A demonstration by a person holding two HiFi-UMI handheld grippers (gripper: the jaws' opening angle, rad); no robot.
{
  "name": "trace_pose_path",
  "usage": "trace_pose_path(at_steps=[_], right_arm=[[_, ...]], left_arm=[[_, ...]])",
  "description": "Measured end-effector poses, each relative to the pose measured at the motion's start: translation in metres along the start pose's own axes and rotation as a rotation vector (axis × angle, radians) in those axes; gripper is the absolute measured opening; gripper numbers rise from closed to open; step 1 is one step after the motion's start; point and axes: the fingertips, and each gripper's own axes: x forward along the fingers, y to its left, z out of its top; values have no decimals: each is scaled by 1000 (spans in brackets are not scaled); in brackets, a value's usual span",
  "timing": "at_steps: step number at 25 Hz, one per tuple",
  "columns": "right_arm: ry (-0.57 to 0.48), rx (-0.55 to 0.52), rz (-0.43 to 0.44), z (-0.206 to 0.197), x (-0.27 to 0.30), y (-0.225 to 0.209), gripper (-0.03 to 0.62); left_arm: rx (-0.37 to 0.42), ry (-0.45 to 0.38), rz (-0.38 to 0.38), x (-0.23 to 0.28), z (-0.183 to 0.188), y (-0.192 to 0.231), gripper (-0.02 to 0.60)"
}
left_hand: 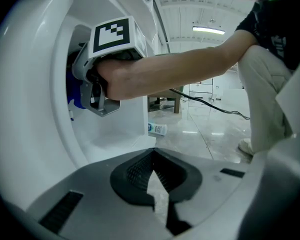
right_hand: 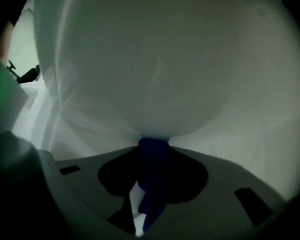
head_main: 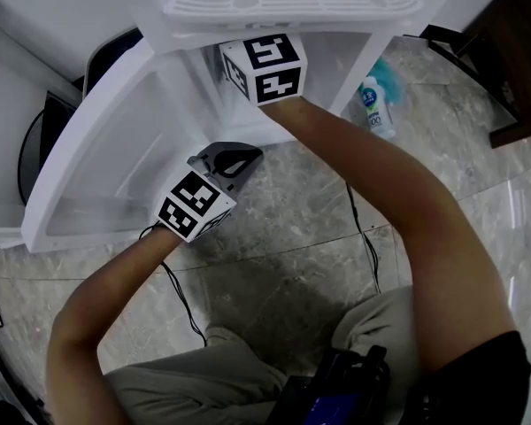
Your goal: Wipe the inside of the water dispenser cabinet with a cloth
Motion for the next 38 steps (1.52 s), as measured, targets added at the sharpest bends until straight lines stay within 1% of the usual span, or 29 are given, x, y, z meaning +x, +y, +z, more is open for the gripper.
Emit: trace_pose_path(at_steps=[7,12,17,20,22,25,27,30,34,36,38], right_arm=[[-6,-29,-34,-4,20,-14,103],[4,-27,-15,-4,16,-11,103],[18,26,10,-6,-2,1,102],[20,3,13,-5,-1,1,103],[15,4,0,-3,5,-3,103],[12,48,-39,-4,14,-12,103],[14,46,-44,-6,17,-15,103],[30,17,-4,-6,14,-10,103],[72,16,96,-7,-4,2,108],[116,-21,155,-12,-17,12,112],[184,-67,212,-24,-33,21,112]], left_arm=[[-3,8,-8,0,-3,-3,6],[-6,12,3,-2,-4,1,6],[9,0,-10,5,5,-3,6],[16,4,-21,8,6,-7,6],[13,7,-22,8,4,-8,6],[10,17,-16,6,0,-6,6],[8,25,-7,6,-2,-1,6],[-1,26,13,6,-1,6,6],[-31,14,32,8,5,14,6],[-46,13,41,9,6,16,6],[-58,15,53,9,6,19,6]])
